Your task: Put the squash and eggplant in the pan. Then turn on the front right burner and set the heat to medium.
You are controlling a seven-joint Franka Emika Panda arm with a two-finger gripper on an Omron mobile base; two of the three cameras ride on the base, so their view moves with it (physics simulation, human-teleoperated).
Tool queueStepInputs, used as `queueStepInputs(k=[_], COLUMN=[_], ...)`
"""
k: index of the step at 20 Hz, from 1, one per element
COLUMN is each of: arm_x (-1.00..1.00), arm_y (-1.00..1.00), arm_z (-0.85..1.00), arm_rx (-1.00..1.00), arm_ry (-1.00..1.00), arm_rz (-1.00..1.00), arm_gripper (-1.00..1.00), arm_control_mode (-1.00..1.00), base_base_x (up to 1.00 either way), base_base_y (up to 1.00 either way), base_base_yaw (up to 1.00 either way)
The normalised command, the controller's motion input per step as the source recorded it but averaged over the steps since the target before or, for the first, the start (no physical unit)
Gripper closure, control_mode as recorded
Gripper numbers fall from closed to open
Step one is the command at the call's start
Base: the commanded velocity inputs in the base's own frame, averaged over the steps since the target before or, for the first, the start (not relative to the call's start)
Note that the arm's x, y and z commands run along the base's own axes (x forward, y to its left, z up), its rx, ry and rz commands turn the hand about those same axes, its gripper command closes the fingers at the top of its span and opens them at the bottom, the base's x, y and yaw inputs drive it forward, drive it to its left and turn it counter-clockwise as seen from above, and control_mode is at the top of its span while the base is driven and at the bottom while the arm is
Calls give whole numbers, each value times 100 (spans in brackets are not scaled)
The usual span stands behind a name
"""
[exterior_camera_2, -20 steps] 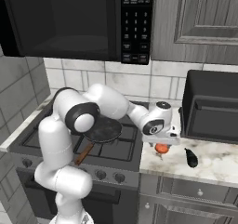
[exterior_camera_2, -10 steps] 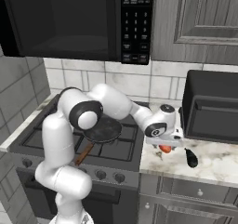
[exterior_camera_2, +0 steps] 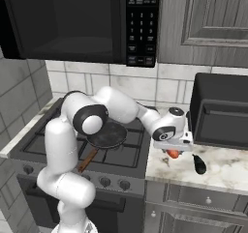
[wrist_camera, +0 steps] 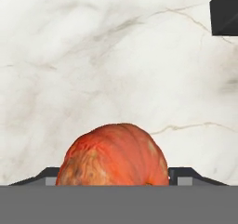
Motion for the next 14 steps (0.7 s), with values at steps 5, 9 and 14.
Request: queueStepInputs(k=[5, 9, 14], arm_x=[0, -18, -6], arm_y=[0, 0, 34], arm_z=[-7, 11, 71], arm_rx=[-2, 0, -9], arm_ry=[-2, -5, 0], arm_rz=[0, 0, 0], arm_gripper=[100, 100, 100], arm_control_mode=[-100, -100, -100], base_base_x=[0, 0, 0], base_base_y=[0, 0, 0], base_base_yaw=[0, 0, 0])
